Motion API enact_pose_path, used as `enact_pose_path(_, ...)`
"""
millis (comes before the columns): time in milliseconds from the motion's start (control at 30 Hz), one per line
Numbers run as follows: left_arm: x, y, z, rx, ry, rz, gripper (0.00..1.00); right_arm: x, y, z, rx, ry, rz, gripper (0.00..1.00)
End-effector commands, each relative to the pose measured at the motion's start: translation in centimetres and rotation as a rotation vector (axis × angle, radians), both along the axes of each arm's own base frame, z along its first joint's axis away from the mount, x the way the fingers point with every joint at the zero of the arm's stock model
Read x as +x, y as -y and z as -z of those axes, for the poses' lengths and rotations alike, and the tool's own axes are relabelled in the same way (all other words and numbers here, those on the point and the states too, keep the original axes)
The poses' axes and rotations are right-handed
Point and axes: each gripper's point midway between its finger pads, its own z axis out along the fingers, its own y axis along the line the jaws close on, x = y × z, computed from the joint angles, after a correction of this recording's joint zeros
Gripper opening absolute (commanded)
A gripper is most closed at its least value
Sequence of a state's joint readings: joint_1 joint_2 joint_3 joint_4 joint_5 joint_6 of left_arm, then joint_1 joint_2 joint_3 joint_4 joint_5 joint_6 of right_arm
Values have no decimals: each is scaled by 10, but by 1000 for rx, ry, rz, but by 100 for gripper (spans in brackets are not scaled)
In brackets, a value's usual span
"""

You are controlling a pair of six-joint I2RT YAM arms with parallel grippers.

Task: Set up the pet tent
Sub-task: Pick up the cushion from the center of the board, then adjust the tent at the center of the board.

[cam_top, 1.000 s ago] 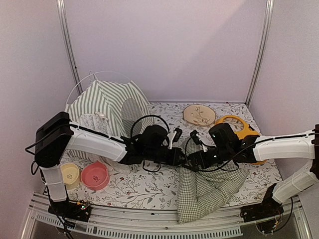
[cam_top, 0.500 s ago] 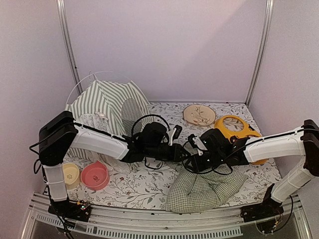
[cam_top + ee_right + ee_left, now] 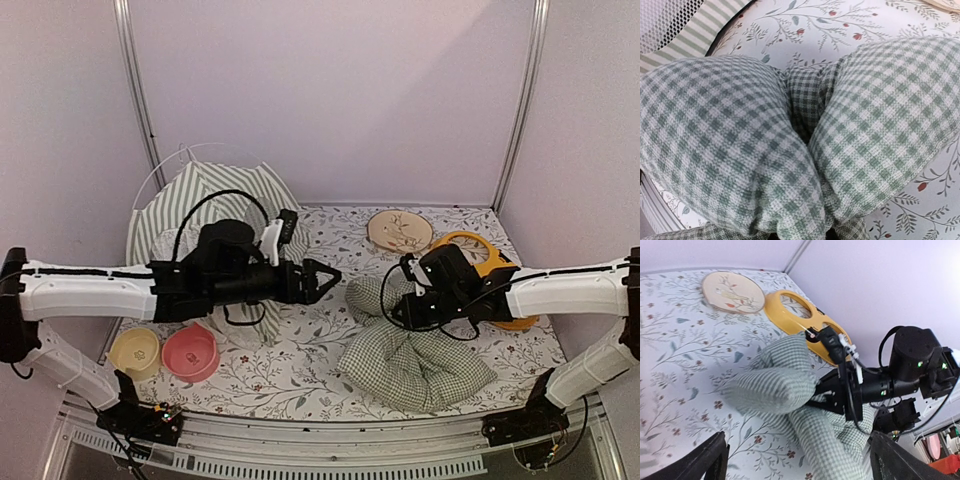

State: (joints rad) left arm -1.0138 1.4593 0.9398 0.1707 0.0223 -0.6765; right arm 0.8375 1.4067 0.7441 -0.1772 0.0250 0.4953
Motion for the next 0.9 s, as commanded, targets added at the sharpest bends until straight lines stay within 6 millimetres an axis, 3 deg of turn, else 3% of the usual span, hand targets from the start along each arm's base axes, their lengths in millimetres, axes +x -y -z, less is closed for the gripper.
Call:
enact_pose_path(0, -9, -80, 17, 111, 9, -196, 100, 22, 17, -25, 23, 57, 72, 0)
enact_pose_path(133, -30, -129, 33, 140, -51, -288, 100, 33, 18, -46, 49, 105, 75, 0)
enact_pose_path(267, -47, -163, 62, 176, -118, -355, 99, 39, 19, -66, 69, 147, 80, 0)
enact_pose_path(367, -48, -178, 78, 185, -138, -412, 100, 40, 23, -74, 77, 165, 89, 0)
enact_pose_path(433, -42, -174, 79, 169, -117, -405, 99, 40, 27, -78, 77, 173, 98, 0)
enact_pose_path(567, -13, -135, 66, 108, -59, -328, 99, 40, 33, -84, 74, 186, 114, 0)
enact_pose_path(667, 18, -79, 55, 60, -17, -223, 100, 42, 44, -93, 70, 209, 144, 0)
enact_pose_path(800, 56, 12, 19, 2, 73, -65, 99, 47, 61, -102, 68, 233, 187, 0)
enact_pose_path(867, 74, 47, 8, -7, 105, -19, 99, 49, 69, -105, 67, 239, 205, 0)
